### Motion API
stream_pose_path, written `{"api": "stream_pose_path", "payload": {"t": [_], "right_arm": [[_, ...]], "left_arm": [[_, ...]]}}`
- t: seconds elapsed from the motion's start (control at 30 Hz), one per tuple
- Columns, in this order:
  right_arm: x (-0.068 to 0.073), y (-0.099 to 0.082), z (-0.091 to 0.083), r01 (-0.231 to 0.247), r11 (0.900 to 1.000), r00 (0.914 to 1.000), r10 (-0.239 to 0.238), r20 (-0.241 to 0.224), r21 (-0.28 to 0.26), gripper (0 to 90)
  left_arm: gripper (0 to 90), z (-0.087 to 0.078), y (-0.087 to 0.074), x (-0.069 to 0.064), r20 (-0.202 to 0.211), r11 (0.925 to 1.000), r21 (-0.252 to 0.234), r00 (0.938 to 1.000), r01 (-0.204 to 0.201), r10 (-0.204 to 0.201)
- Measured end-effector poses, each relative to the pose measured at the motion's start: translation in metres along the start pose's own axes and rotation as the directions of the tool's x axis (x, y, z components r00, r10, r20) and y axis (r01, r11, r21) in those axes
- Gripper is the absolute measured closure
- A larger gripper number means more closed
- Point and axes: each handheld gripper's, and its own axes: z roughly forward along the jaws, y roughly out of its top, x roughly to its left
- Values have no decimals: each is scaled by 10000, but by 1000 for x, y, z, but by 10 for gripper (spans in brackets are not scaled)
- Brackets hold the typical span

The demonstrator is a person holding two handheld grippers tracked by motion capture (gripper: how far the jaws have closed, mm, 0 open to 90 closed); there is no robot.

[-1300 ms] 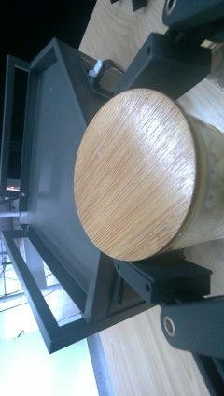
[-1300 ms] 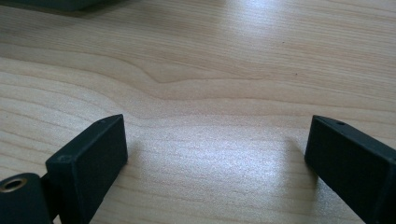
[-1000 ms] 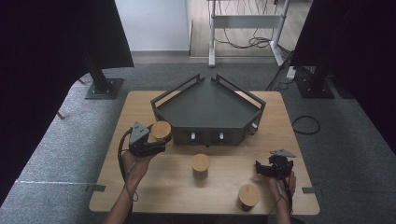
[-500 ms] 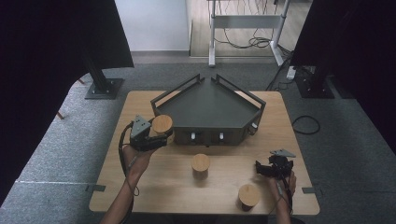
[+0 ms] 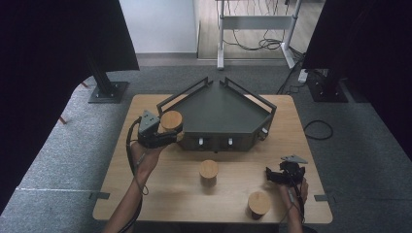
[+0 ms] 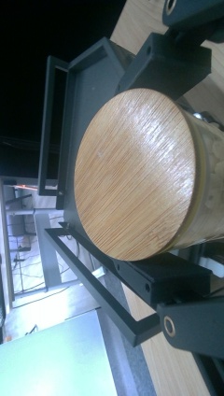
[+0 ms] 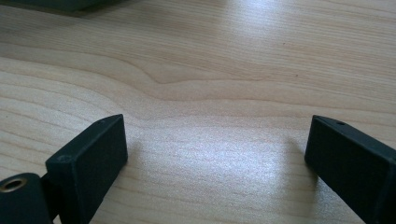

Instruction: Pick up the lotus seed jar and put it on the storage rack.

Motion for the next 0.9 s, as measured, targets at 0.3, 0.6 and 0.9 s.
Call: {"api": "stream_pose_path", "payload": {"t": [0.3, 0.6, 0.9], "right_arm": [[0, 0, 0, -2, 10000, 10000, 2, -14, 1, 52], [-1, 0, 0, 13, 10000, 10000, -13, -27, -6, 52], [-2, 1, 1, 32, 10000, 10000, -32, -50, -11, 52]], "left_arm": [[240, 13, 11, 6, -78, 9998, 41, 9998, 197, -196], [239, 28, 19, 7, -268, 9999, 127, 9996, 111, -108], [239, 41, 23, 7, -338, 9998, 200, 9994, 83, -76]]}}
